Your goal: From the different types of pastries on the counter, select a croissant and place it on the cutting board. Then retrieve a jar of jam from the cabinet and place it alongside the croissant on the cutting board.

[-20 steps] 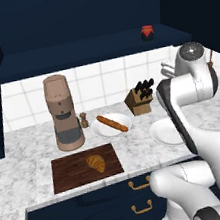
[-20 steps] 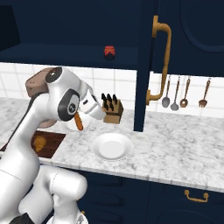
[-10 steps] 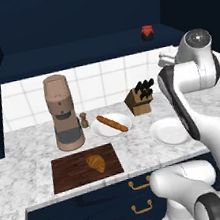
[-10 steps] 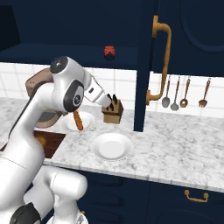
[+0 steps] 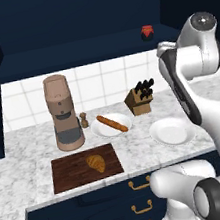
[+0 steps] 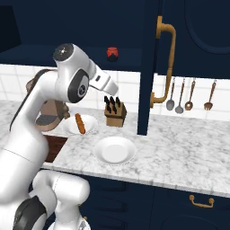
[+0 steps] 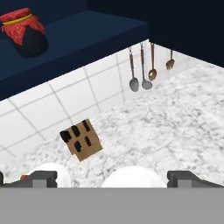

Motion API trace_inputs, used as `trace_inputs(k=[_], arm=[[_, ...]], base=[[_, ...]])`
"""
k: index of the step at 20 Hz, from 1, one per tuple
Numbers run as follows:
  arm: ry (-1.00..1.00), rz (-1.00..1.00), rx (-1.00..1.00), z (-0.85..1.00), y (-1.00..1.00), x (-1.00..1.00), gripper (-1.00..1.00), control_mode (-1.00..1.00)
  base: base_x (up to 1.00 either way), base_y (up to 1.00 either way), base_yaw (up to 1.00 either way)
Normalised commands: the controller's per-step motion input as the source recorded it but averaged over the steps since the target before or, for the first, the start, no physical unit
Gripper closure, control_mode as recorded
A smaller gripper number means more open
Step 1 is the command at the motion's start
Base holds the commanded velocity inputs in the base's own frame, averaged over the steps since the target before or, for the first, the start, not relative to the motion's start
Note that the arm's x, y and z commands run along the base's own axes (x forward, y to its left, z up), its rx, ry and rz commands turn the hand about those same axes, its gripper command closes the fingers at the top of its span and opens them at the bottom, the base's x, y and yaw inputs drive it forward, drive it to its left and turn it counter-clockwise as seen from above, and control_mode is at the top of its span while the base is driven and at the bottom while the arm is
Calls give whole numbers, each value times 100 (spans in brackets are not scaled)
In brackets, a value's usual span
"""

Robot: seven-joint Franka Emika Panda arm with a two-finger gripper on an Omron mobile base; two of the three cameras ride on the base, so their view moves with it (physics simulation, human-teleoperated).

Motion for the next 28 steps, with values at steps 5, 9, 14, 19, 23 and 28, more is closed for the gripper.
trace_inputs(k=[5, 9, 14, 19, 23, 28], arm=[[-1, 11, -9, 46, 0, 18, -100, -100], [0, 6, -18, 66, 17, 42, -100, -100], [0, 1, -16, 35, 33, 16, -100, -100], [-2, 3, -8, 3, 4, 41, -100, -100], [-5, 0, 0, 9, 1, 39, -100, -100], [0, 9, 2, 0, 5, 14, -100, -100]], base=[[0, 0, 0], [0, 0, 0], [0, 0, 0], [0, 0, 0], [0, 0, 0], [0, 0, 0]])
